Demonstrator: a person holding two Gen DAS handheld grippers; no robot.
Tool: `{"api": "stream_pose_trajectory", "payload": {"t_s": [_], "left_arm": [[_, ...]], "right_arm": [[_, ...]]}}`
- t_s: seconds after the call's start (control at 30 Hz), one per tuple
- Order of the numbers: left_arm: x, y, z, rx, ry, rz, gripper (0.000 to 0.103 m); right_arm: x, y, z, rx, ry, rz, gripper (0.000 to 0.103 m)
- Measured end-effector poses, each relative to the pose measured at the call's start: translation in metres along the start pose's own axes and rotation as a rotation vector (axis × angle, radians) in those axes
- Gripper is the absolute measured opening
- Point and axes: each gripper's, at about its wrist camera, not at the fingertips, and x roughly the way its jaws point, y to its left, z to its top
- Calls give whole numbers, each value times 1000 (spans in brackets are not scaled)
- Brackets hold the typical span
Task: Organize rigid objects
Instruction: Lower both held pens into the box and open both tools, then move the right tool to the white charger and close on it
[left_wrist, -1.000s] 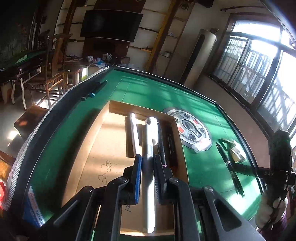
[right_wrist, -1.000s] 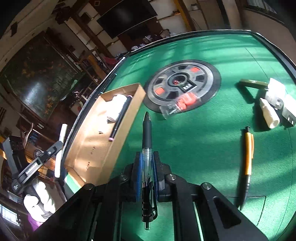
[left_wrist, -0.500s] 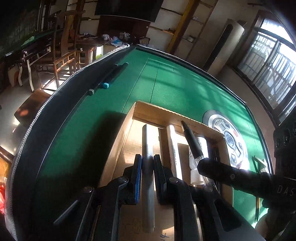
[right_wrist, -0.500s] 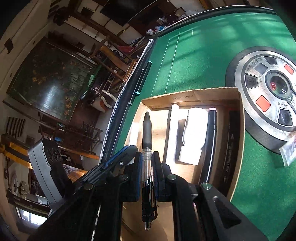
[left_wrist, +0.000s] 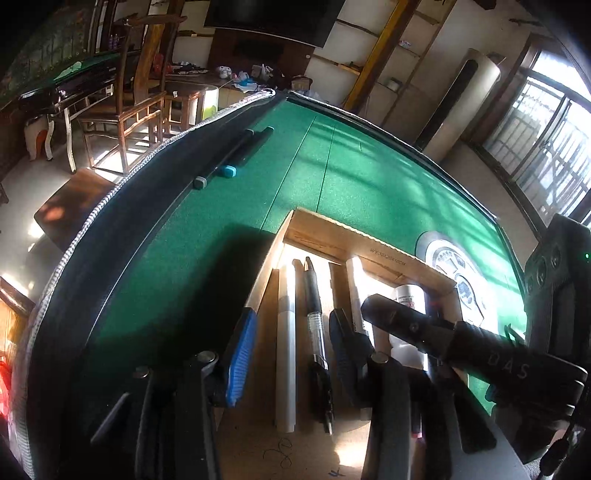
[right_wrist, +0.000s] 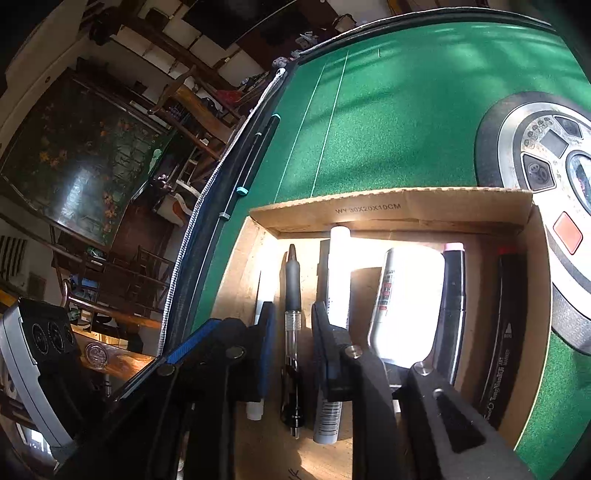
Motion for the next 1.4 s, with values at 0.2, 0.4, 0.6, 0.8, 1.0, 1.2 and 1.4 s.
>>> {"api": "stream_pose_trajectory", "payload": {"t_s": [0.2,0.4,0.6,0.8,1.0,1.2,1.4], "left_arm": [[-68,-44,-31,83,-126,-53,60],[-123,-113,-88,168,-205,-223,83],[-117,-169,-151,220,-117,-327,88],[-84,-205,-191,228,22,-319,88],[-87,-211,-205,198,36,-283,88],[-89,-211,-207,201,20,-245,88],[-77,-228,-213,249,53,-242,88]], "right_arm": [[-65,-1,-20,-116,-106,-11,30],[-159,-45,-60,-231,-270,-72,64],[-270,-165,-84,-97,-381,-280,64],[-352,-284,-82,132,-469,-475,64],[-335,-349,-54,249,-407,-467,63],[-298,-359,-42,270,-322,-522,56],[-295,-348,-59,247,-307,-486,50]]}}
